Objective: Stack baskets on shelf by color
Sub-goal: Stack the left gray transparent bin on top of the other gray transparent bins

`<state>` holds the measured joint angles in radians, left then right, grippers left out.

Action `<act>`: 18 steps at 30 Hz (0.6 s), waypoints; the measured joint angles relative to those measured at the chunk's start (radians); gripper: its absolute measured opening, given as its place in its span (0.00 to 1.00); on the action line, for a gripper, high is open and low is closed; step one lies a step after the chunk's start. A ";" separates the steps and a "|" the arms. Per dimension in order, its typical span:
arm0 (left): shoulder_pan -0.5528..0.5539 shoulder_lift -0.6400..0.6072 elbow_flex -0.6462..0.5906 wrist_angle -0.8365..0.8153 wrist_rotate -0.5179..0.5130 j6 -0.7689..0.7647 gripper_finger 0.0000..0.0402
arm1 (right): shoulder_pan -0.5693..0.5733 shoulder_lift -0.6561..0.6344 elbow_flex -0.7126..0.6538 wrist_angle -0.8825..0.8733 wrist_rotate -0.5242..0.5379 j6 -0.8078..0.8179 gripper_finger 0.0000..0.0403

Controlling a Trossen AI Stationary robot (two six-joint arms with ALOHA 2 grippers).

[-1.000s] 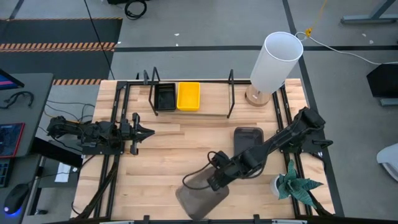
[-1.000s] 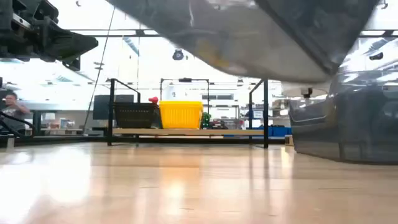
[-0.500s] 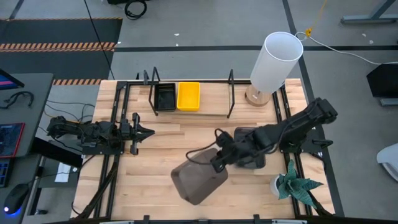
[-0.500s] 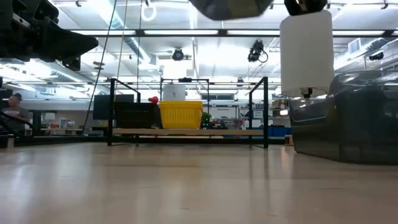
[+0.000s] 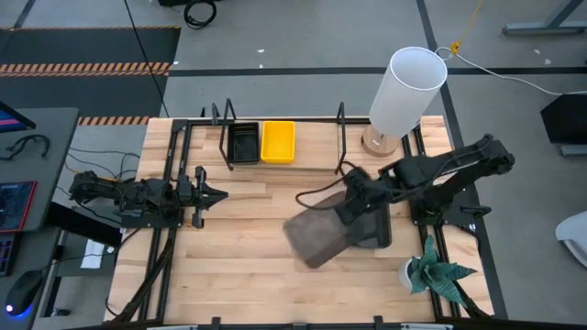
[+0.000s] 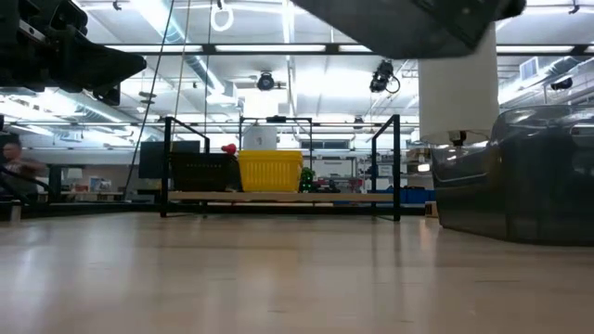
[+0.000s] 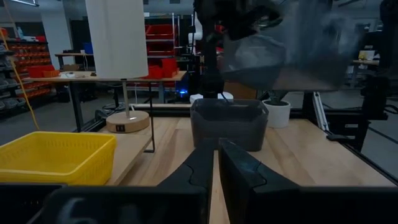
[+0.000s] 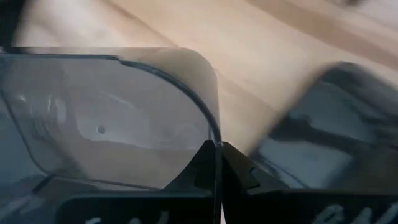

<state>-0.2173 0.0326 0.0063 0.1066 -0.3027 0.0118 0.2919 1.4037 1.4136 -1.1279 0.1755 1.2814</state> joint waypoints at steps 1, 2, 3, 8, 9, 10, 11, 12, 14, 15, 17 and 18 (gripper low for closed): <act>0.000 0.000 0.000 0.000 0.000 0.000 0.09 | -0.012 -0.010 0.000 -0.046 -0.010 0.000 0.02; 0.000 0.000 0.000 0.000 0.000 0.000 0.09 | -0.024 -0.019 0.000 -0.094 -0.016 -0.001 0.02; 0.000 0.000 0.000 0.000 0.000 0.000 0.09 | -0.036 -0.028 0.000 -0.138 -0.018 -0.003 0.02; 0.000 0.000 0.000 0.000 0.000 0.000 0.10 | -0.113 -0.062 0.000 -0.312 -0.020 -0.136 0.02; 0.000 0.000 0.000 0.000 0.000 0.000 0.09 | -0.132 -0.065 0.000 -0.338 -0.020 -0.174 0.02; 0.000 0.000 0.000 0.000 0.000 0.000 0.09 | -0.150 -0.066 0.000 -0.356 -0.020 -0.215 0.02; 0.000 0.000 0.000 0.000 0.000 0.000 0.08 | -0.168 -0.066 0.000 -0.372 -0.020 -0.260 0.02; 0.000 0.000 0.000 0.000 0.000 0.000 0.08 | -0.186 -0.066 0.000 -0.381 -0.023 -0.311 0.02; 0.000 0.000 0.000 0.000 0.000 0.000 0.07 | -0.224 -0.066 0.000 -0.391 -0.056 -0.418 0.02; 0.000 0.000 0.000 0.000 0.000 0.000 0.07 | -0.243 -0.066 0.000 -0.392 -0.083 -0.478 0.02; 0.000 0.000 0.000 0.000 0.000 0.000 0.07 | -0.277 -0.066 0.000 -0.391 -0.117 -0.587 0.02; 0.000 0.000 0.000 0.000 0.000 0.000 0.07 | -0.292 -0.066 0.000 -0.392 -0.121 -0.639 0.02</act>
<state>-0.2173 0.0322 0.0063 0.1066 -0.3030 0.0116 -0.0001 1.3380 1.4139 -1.5195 0.0548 0.6422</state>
